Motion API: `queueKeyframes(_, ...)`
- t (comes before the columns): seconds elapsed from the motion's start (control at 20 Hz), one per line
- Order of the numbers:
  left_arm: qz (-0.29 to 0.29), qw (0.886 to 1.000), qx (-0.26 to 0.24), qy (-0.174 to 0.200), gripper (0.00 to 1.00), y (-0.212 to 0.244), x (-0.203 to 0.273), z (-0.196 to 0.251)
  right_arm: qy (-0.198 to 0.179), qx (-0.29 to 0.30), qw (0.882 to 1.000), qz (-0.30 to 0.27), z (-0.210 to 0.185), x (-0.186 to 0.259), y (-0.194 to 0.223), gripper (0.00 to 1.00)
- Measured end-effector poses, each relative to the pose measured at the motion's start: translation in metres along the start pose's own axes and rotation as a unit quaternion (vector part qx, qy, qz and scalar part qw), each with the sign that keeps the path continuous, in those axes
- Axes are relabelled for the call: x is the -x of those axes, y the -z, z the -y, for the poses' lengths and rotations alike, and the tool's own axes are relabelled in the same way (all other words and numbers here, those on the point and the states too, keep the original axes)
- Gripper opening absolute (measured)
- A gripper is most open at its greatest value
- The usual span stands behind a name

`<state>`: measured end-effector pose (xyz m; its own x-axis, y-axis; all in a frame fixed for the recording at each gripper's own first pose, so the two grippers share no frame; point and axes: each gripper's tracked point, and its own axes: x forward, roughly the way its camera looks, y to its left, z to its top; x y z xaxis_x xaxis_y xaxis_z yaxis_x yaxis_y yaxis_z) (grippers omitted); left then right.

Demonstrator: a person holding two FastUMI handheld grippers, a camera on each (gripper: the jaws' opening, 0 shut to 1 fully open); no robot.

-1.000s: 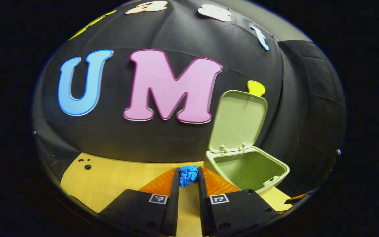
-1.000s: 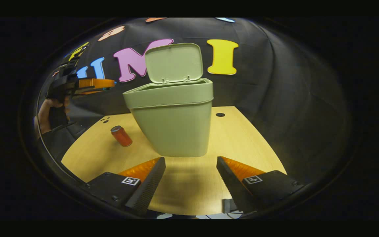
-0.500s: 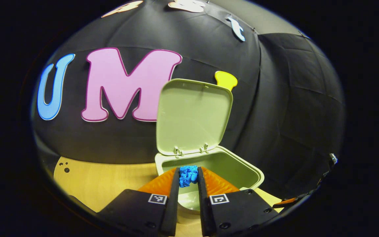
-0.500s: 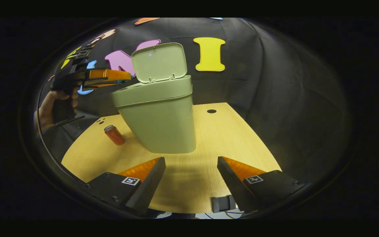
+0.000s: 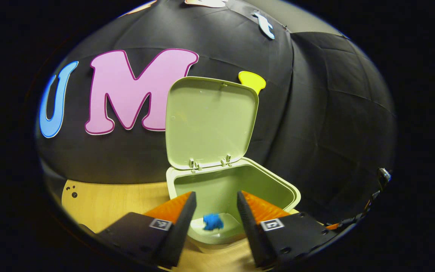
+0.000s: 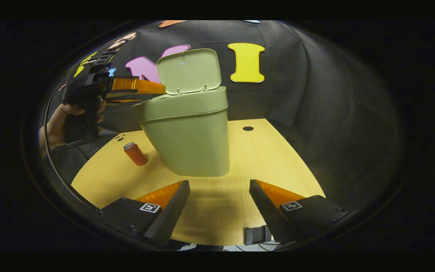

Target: Press the lid of the desktop garbage bin to open it, pick up the crumpled paper on the desktop and throw it into the bin, then pick up the pop can on the desktop and drop it into the bin, and finally close the garbage bin lid.

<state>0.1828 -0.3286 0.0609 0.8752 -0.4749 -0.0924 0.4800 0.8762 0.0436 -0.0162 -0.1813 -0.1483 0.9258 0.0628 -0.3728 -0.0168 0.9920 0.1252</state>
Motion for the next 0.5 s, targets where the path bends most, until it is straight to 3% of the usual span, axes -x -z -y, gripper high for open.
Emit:
queueKeyframes(0.1,0.009,1.000,-0.004,-0.013,0.97,-0.003,0.010,-0.010,-0.008,0.005,1.000,0.000,-0.010,-0.001,-0.001,0.99)
queueKeyframes(0.3,0.040,0.998,-0.002,-0.049,0.98,-0.013,0.044,-0.041,-0.024,0.015,1.000,-0.006,-0.032,-0.005,0.003,0.99)
queueKeyframes(0.5,0.039,0.993,-0.003,-0.107,0.98,0.005,0.101,-0.098,-0.038,0.030,0.999,-0.008,-0.061,-0.013,0.002,1.00)
